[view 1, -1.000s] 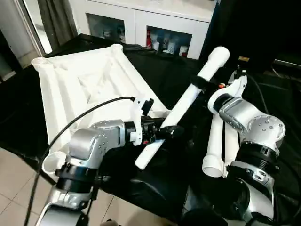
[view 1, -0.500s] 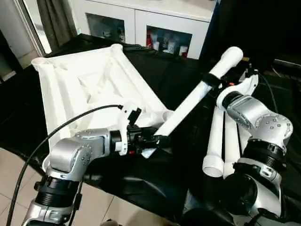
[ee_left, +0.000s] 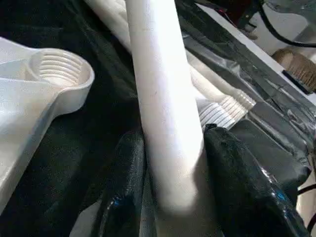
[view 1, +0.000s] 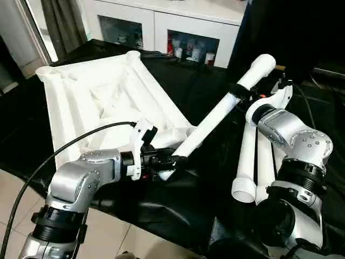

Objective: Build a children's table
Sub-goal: Pick table leg

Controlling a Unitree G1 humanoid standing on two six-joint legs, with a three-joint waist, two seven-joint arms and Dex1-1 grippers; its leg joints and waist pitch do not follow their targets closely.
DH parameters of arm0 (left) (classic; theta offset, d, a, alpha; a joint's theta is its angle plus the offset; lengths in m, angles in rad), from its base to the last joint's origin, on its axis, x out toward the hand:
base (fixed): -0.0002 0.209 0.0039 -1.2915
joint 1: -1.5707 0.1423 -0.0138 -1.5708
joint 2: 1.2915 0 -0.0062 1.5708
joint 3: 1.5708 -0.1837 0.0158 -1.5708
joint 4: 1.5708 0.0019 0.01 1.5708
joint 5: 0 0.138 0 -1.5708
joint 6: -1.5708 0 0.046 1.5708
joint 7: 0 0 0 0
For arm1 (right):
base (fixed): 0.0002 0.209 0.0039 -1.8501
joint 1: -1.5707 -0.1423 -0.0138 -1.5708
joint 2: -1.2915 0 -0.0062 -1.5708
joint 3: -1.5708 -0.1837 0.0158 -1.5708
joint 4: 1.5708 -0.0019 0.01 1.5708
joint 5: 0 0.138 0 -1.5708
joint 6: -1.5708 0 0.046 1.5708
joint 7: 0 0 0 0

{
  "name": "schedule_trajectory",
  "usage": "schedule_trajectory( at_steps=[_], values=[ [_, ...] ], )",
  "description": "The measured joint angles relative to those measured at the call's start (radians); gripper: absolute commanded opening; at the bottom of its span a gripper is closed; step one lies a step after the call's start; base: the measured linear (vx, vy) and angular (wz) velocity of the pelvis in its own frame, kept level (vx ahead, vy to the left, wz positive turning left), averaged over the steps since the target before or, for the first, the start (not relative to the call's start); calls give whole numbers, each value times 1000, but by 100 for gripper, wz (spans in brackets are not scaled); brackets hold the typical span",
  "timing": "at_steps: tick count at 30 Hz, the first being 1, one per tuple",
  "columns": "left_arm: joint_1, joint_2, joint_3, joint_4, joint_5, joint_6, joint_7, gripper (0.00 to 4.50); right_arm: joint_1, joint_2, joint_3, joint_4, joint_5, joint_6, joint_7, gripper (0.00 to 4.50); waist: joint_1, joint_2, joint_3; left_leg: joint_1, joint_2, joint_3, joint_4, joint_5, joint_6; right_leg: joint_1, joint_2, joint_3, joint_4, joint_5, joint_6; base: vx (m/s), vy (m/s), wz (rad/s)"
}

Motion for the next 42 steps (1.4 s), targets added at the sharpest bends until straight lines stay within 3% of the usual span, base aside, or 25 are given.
schedule_trajectory(
  at_steps=[10, 11, 21, 33, 39, 42],
  values=[
    [2, -9, 13, 0, -4, -4, 10, 161, 0, 0, 19, 5, 11, -29, -6, 177, 0, 0, 0, 0, 0, 0, 1, 0, -1, 0, 0, 0, 4, 0, 0, 0, 0, 0],
    [2, -9, 18, 0, -5, -4, 12, 161, 0, -1, 22, 13, 11, -38, 1, 233, 0, 0, 0, 0, 0, 0, 1, 0, -1, 0, 0, 0, 4, 0, 0, 0, 0, 0],
    [-19, 16, 38, 8, -29, -5, -16, 144, 1, -26, -3, 21, 62, -66, 9, 301, 1, 0, 0, 0, 0, 0, 2, 1, -1, 0, 0, 0, 6, 0, 0, 0, 0, 0],
    [-74, 7, 77, 89, -12, -63, 37, 143, 25, -27, 5, -19, 139, 5, 11, 413, 2, 0, 0, 0, 0, 0, 3, 1, -1, 0, 0, 0, 7, 0, 0, 0, 0, 0],
    [-115, 2, 95, 155, 0, -103, 59, 143, 77, -27, 30, -94, 194, 39, 26, 421, 3, 0, 0, 0, -1, 0, 3, 3, 3, 0, 0, 0, 6, -1, 1, 0, 0, 0],
    [-140, 21, 94, 185, 20, -126, 59, 143, 125, -50, 95, -178, 173, 27, 91, 421, 4, 0, 0, 0, -1, -1, 2, 3, 3, 0, 0, -1, 6, -1, 1, 0, 0, 0]
  ],
)
